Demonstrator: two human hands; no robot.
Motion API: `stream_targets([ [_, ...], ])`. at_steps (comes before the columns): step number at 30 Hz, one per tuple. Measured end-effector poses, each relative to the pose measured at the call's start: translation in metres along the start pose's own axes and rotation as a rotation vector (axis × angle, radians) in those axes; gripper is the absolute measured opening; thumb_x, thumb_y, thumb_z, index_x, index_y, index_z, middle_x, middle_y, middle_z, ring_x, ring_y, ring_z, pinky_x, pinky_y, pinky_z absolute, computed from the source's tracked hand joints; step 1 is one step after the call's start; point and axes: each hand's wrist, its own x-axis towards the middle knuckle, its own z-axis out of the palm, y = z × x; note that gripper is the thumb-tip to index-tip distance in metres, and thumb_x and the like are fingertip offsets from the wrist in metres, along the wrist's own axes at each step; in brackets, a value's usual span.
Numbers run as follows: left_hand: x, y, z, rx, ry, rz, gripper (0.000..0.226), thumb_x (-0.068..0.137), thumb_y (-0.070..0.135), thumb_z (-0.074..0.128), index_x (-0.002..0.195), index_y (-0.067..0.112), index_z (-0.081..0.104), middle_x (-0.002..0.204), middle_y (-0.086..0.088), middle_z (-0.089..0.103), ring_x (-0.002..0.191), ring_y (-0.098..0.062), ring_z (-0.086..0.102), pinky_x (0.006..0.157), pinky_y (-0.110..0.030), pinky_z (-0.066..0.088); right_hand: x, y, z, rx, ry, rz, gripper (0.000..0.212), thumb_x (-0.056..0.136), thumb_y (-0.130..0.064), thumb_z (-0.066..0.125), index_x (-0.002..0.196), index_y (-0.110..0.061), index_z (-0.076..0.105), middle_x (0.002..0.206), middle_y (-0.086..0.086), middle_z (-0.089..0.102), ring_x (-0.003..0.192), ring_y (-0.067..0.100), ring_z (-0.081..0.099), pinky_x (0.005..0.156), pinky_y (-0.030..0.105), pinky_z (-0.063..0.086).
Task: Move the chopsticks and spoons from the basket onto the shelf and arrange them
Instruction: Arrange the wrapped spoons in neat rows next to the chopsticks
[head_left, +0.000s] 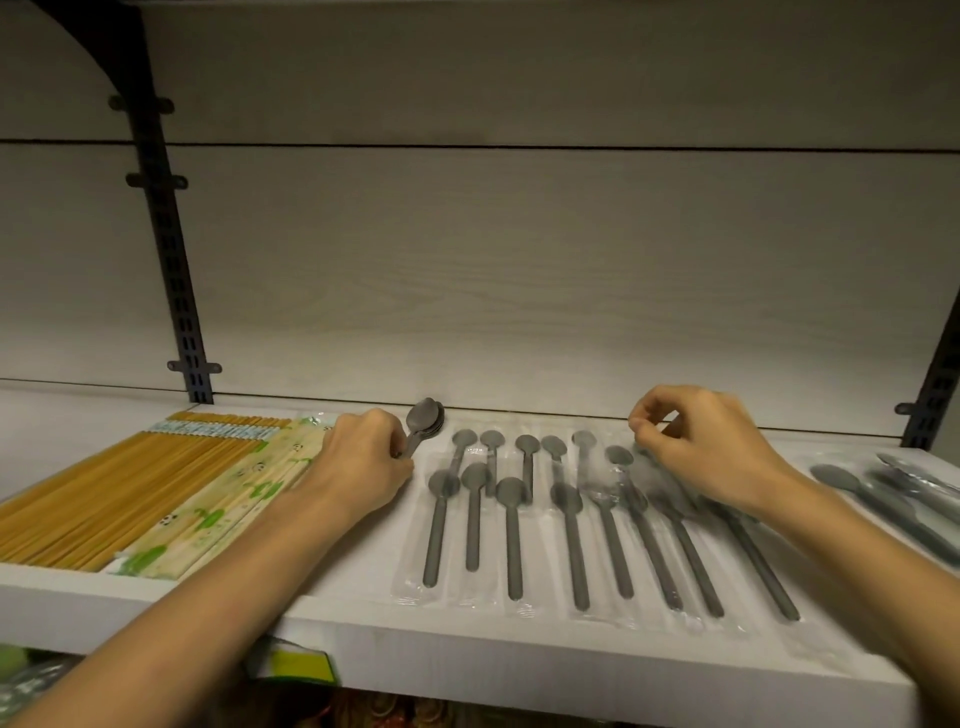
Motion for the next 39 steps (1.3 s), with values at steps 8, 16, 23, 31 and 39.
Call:
stream_targets([
  [8,-0.007,0.002,-0.001,-0.027,0.019,0.046,0.008,0.083,0.02,0.066,0.087,0.013,0.07,0.089,-0.009,0.068,0.092,-0.029,0.059,0.073,-0.033,0.048,-0.003,0.003,0.003,-0.104,-0.021,0.042,0.006,0.088,-0.029,0.061,0.082,-0.03,0.063,0.09,-0.008,0.067,0.072,0.004,0.061,0.068,0.027,0.043],
  [16,-0.018,0.034,-0.012,0.081,0.21,0.294,0.029,0.092,0.038,0.052,0.113,0.02,0.061,0.107,-0.006,0.065,0.101,-0.03,0.057,0.075,-0.034,0.046,-0.025,-0.028,-0.021,-0.345,0.011,-0.053,0.046,0.089,-0.049,0.052,0.128,-0.025,0.056,0.121,-0.003,0.063,0.108,0.018,0.058,0.088,0.035,0.048],
  [23,-0.03,0.117,0.009,0.0,0.119,0.57,0.041,0.093,0.049,0.046,0.122,0.022,0.058,0.112,-0.003,0.064,0.105,-0.026,0.057,0.078,-0.034,0.046,-0.071,0.002,-0.074,-0.437,0.028,0.075,0.049,0.089,-0.05,0.052,0.131,-0.024,0.054,0.121,0.0,0.063,0.112,0.02,0.054,0.089,0.035,0.043],
  [31,-0.036,0.203,0.04,-0.027,0.017,0.748,0.037,0.091,0.046,0.049,0.12,0.024,0.058,0.114,0.0,0.063,0.104,-0.024,0.057,0.076,-0.031,0.041,-0.126,0.079,-0.143,-0.442,0.089,0.296,0.038,0.089,-0.039,0.058,0.121,-0.02,0.061,0.113,0.002,0.067,0.101,0.023,0.061,0.083,0.036,0.049],
  [39,-0.027,0.276,0.068,0.006,-0.224,0.854,0.031,0.093,0.031,0.05,0.124,0.033,0.055,0.125,0.004,0.059,0.112,-0.019,0.053,0.083,-0.031,0.038,-0.124,0.123,-0.155,-0.342,0.057,0.283,0.013,0.086,-0.029,0.062,0.094,-0.024,0.071,0.071,-0.017,0.059,0.072,0.013,0.059,0.07,0.029,0.048],
])
